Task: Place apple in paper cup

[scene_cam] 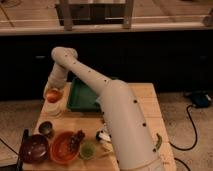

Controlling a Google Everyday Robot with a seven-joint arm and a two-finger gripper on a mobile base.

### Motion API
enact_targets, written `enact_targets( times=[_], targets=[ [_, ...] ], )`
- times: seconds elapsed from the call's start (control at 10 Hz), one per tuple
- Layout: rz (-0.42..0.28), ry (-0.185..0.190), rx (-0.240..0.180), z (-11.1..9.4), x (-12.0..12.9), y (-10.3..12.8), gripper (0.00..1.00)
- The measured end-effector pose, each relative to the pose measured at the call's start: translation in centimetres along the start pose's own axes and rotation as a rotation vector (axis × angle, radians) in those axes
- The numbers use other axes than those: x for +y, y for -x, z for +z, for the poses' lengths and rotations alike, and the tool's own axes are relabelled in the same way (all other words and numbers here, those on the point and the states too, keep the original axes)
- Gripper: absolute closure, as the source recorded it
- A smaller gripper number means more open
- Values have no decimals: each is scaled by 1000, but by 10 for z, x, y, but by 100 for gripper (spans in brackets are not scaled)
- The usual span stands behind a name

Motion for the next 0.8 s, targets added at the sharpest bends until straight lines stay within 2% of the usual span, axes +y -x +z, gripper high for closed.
enact_targets(
  times=[0.8],
  targets=[
    [4, -23, -7, 1, 5, 4, 20]
  ],
)
